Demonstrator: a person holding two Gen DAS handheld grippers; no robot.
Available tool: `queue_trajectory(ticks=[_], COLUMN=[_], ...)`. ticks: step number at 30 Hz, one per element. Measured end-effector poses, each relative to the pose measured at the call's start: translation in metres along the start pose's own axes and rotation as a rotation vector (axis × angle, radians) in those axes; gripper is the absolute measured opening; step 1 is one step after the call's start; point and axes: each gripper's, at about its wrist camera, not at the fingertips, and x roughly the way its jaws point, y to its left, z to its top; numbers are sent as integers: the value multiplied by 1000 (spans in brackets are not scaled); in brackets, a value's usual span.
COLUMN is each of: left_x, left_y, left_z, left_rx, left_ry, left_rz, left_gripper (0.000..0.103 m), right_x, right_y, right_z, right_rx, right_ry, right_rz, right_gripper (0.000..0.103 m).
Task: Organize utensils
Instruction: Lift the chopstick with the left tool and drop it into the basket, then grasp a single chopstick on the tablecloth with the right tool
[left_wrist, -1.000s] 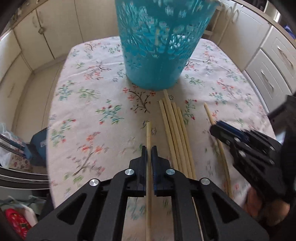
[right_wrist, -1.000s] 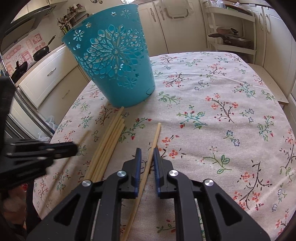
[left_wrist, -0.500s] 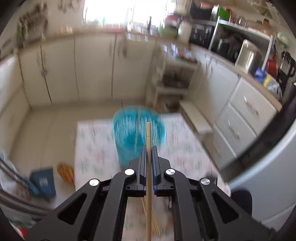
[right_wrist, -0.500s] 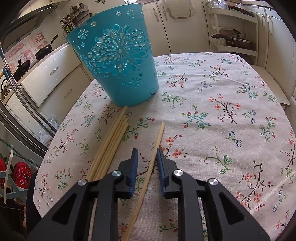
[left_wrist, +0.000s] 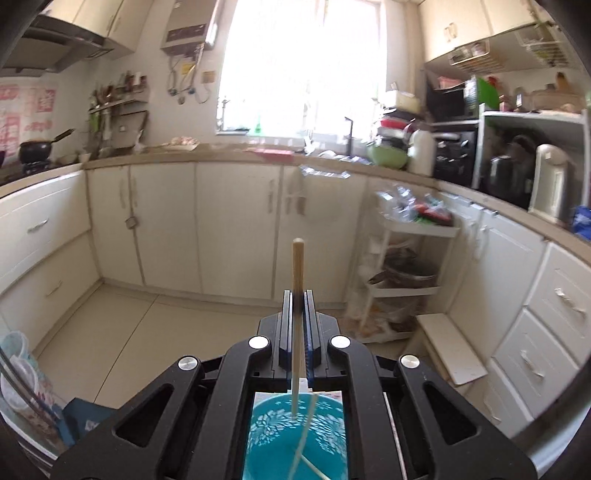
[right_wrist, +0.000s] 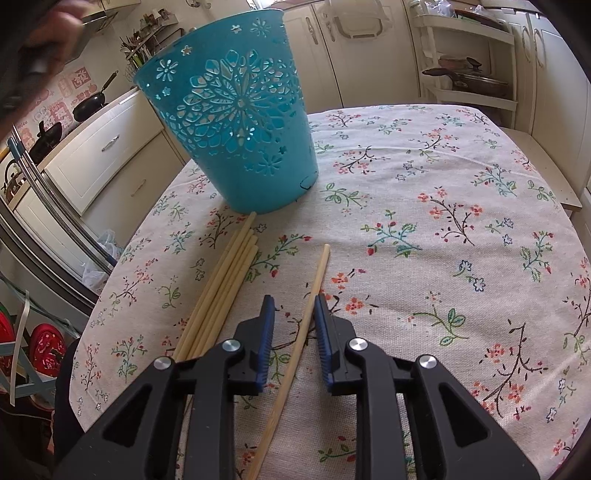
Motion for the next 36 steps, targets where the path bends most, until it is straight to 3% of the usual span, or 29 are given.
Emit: queue_trajectory(ticks=[11,12,14,15,16,22,25,28,33,36], left_x=[33,32,21,13,5,-61,-70,-57,-44,-43], left_y=[6,7,11,14,16,57,83,113,135,135], left_z=[-68,-72,-80,-83,-85,-110,-144,-195,-247,-254], left_rx=[97,105,119,120,119,57,23,-34,-105,-111], left_ry=[184,196,196,185,166,85,139,283,417,438], left_rz=[42,46,68,79,91,150,188,230,237,233], left_gripper=[8,14,35,51,57,78,80,80,80,80], right_x=[-1,-1,-1,-1,0,1,1,1,4,7], right_y=[-1,-1,-2,-1,-1,3,3,2,6,19], right_z=[0,0,0,0,0,0,1,2,4,4], right_rx=[6,6,4,2,-1,-17,-17,-11,4,-46], right_ry=[-1,-1,-1,0,0,1,4,8,17,21], right_rz=[9,9,14,18,21,13,11,12,-21,-136], right_gripper=[23,23,25,27,28,30,30,30,29,15])
